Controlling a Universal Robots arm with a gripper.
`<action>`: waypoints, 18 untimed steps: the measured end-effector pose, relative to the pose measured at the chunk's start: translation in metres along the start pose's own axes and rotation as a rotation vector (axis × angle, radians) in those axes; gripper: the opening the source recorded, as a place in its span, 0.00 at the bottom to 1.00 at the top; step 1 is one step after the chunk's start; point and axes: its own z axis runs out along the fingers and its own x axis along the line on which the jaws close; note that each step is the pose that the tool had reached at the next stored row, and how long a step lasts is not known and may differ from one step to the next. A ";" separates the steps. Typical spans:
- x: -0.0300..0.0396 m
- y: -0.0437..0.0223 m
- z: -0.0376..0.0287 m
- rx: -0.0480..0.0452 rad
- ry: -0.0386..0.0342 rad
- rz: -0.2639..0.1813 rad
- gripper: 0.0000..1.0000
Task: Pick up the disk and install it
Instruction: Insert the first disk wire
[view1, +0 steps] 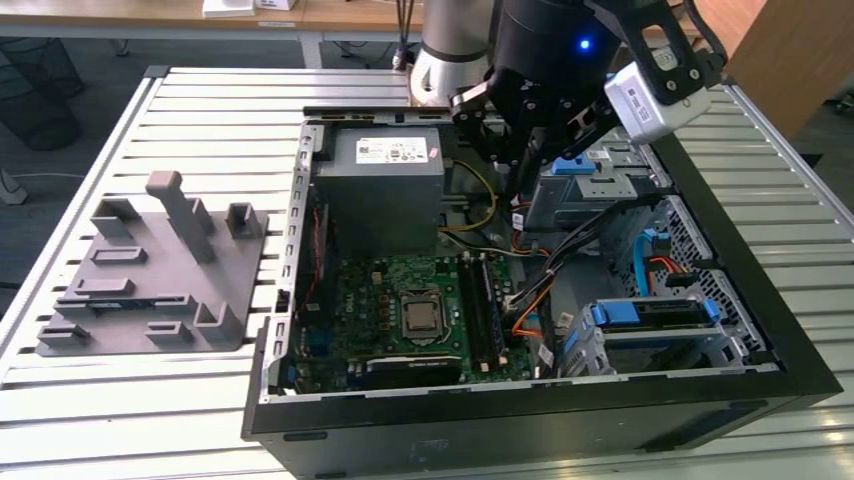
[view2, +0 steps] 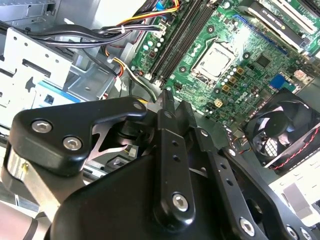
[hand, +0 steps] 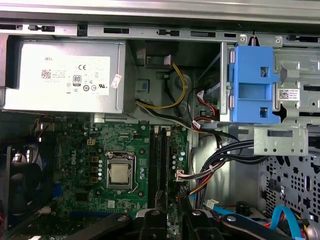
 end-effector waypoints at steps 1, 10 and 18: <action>0.0000 -0.0002 0.0000 -0.0001 0.0000 0.000 0.24; 0.0001 -0.0090 -0.0004 -0.0001 0.0000 -0.001 0.24; 0.0003 -0.0203 0.0005 -0.0007 0.0016 -0.042 0.24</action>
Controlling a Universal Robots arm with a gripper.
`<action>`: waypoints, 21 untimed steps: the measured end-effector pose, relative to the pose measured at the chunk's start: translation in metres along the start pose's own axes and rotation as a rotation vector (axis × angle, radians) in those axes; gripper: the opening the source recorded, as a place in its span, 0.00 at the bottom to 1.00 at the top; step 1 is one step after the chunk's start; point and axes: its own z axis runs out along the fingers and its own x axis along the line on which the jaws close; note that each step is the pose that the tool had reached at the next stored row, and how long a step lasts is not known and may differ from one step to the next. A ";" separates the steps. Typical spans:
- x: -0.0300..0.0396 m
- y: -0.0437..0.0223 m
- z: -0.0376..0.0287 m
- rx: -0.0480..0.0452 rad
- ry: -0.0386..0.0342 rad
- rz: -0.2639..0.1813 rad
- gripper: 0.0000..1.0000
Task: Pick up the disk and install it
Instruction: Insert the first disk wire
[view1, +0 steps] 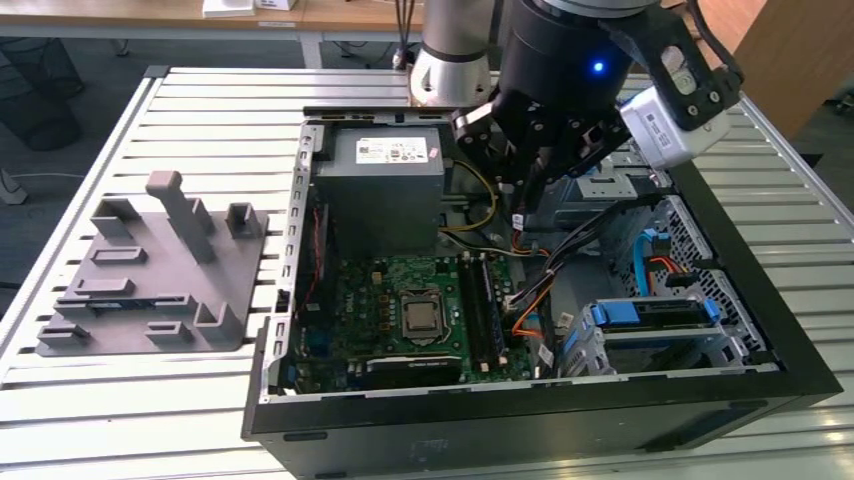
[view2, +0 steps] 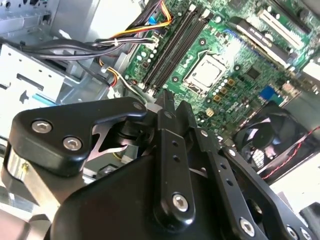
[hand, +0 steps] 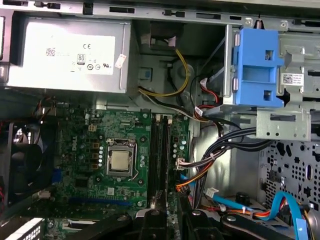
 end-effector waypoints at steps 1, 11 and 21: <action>0.0000 0.0000 0.0004 -0.0004 0.0008 -0.018 0.24; -0.0058 -0.0007 0.0067 -0.0031 0.0070 -0.161 0.24; -0.0167 -0.0015 0.0073 -0.0034 0.0069 -0.162 0.24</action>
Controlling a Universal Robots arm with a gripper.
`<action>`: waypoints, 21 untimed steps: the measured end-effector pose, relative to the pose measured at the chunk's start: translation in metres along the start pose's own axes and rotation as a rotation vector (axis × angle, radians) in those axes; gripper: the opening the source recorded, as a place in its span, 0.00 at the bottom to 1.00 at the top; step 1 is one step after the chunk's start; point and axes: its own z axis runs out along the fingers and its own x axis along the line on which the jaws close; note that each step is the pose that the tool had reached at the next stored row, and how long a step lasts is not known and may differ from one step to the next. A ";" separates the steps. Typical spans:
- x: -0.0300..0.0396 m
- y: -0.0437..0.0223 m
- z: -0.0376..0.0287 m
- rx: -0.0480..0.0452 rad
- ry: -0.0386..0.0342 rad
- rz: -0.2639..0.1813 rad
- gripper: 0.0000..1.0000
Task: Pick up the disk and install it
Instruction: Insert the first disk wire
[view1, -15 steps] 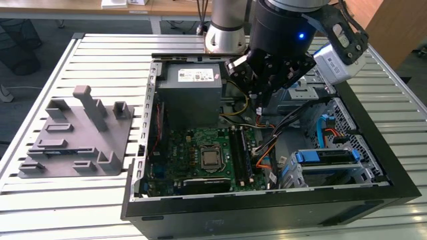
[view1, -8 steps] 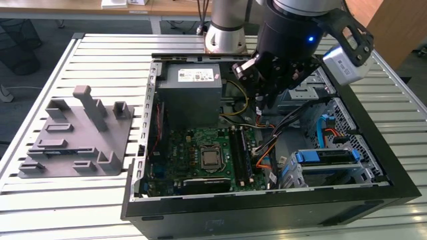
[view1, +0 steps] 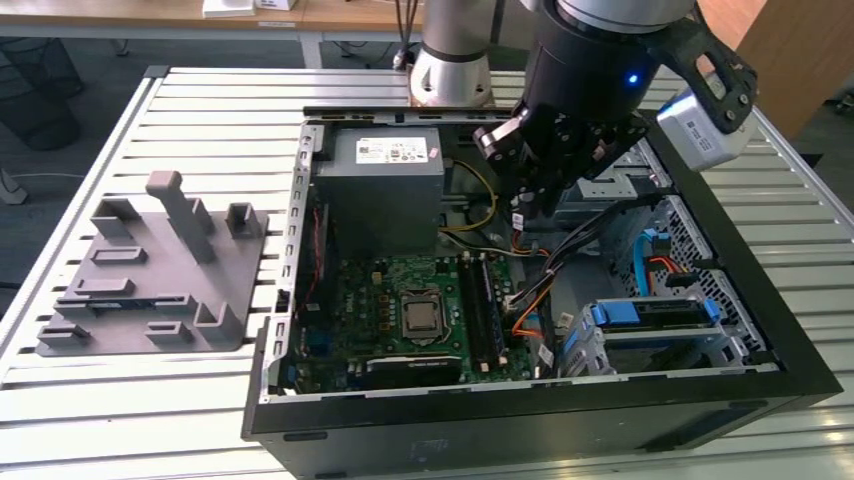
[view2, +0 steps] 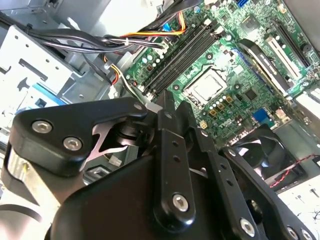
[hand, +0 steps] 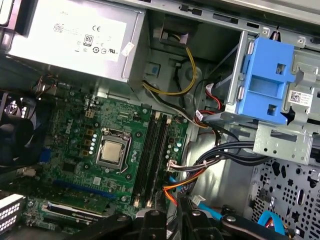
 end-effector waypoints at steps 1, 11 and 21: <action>0.0000 0.0001 -0.0014 -0.0001 0.0001 -0.001 0.24; -0.0005 0.0010 -0.0247 -0.0009 0.0017 -0.044 0.24; 0.0022 -0.0111 -0.0215 -0.0025 0.0052 -0.140 0.24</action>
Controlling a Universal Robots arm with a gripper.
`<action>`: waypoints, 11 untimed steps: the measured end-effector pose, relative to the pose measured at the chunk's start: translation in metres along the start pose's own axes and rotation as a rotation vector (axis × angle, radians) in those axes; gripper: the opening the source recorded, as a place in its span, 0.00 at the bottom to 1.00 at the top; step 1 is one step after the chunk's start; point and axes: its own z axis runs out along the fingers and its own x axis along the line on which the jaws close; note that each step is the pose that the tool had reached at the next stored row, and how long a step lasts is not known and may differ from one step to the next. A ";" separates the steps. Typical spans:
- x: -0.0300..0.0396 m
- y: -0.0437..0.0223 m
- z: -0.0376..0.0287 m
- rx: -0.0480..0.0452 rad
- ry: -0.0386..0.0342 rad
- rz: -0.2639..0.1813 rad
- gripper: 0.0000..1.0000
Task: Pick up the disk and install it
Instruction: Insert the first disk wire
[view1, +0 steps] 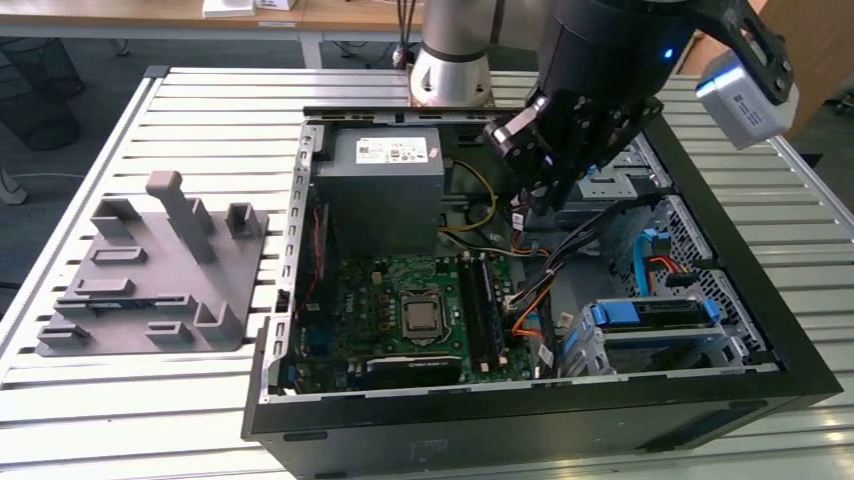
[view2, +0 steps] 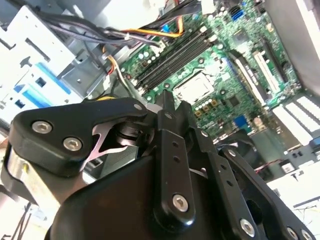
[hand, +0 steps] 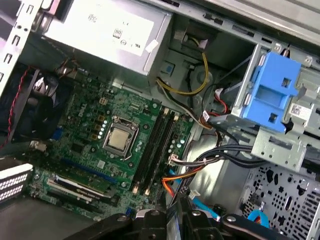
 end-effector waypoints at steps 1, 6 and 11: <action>0.0010 -0.0026 0.0007 0.0000 -0.0002 0.000 0.24; -0.0093 -0.0125 0.0038 0.0000 -0.0003 0.000 0.24; -0.0307 -0.0207 0.0059 0.0001 -0.0002 0.000 0.24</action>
